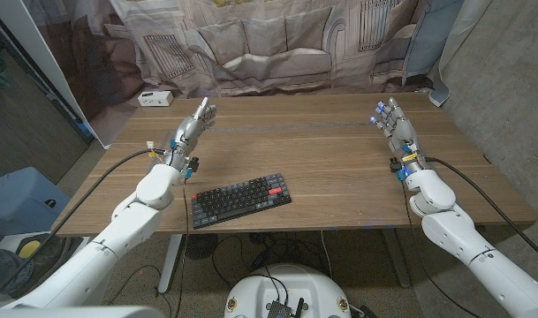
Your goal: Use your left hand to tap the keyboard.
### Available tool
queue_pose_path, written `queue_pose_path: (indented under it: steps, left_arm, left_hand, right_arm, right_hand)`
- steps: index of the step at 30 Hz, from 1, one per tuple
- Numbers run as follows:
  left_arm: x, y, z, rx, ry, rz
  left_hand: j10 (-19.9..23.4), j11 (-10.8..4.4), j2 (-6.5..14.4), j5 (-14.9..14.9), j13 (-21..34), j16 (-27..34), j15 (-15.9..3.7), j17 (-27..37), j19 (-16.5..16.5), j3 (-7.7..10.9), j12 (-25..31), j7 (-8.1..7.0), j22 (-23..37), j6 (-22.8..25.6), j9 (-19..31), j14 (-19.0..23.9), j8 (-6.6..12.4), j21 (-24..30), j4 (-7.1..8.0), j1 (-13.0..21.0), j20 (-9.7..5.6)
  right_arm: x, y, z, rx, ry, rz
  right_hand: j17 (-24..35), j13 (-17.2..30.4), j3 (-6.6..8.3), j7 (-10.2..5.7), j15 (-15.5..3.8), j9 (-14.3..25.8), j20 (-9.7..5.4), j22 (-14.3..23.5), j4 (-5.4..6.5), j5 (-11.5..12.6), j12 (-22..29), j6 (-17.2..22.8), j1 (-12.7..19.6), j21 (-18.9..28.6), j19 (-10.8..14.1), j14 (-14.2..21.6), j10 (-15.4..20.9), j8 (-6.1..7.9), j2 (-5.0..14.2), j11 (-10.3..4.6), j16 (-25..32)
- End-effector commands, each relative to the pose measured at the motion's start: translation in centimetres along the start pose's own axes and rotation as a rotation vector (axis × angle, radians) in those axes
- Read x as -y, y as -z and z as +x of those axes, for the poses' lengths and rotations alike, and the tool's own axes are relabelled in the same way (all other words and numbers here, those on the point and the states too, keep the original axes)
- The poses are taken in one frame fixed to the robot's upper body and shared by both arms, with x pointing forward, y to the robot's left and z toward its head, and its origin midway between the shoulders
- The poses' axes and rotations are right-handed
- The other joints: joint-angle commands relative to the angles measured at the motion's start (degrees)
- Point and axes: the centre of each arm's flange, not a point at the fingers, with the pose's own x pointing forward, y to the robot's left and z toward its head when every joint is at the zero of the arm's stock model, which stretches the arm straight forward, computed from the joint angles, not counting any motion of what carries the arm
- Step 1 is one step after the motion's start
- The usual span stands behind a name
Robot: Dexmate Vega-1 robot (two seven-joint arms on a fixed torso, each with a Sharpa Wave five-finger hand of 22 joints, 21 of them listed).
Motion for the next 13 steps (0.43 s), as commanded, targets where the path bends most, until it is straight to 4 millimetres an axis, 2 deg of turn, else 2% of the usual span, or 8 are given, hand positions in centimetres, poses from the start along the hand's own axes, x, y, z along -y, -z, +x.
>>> queue_pose_path:
  steps: [1, 13]
  left_arm:
    - [-0.43, 2.96, 0.08, -0.097, -0.057, -0.140]
    - [0.12, 3.53, -0.51, -0.111, -0.029, -0.153]
  left_hand:
    - [0.84, 0.05, 0.28, -0.19, -0.03, 0.45, 0.12, 0.20, 0.09, 0.16, 0.34, 0.29, 0.16, 0.79, -0.04, 0.81, 0.03, -0.20, -0.27, 1.08, -1.20]
    - [0.60, 0.17, 0.55, -0.33, -0.06, 0.01, 0.37, 0.19, -0.36, 0.43, -0.01, 0.55, 0.12, 0.72, -0.04, 0.47, -0.19, -0.67, -0.51, 1.54, -1.23]
  right_arm:
    - [-0.27, 0.90, -0.05, -0.009, -0.007, 0.023]
    - [-1.20, 0.85, -0.72, -0.017, -0.004, 0.016]
  right_hand:
    - [0.09, 0.17, -0.05, -0.02, -0.18, 0.27, 0.00, 0.15, 0.00, 0.30, 0.35, 0.35, 0.16, 0.07, 0.39, 0.58, 0.30, 0.15, 0.22, 0.18, 0.35]
    - [0.06, 0.17, 0.01, -0.03, -0.16, 0.27, 0.03, 0.15, -0.09, 0.31, 0.29, 0.35, 0.35, -0.01, 0.43, 0.60, 0.25, 0.12, 0.33, 0.11, 0.30]
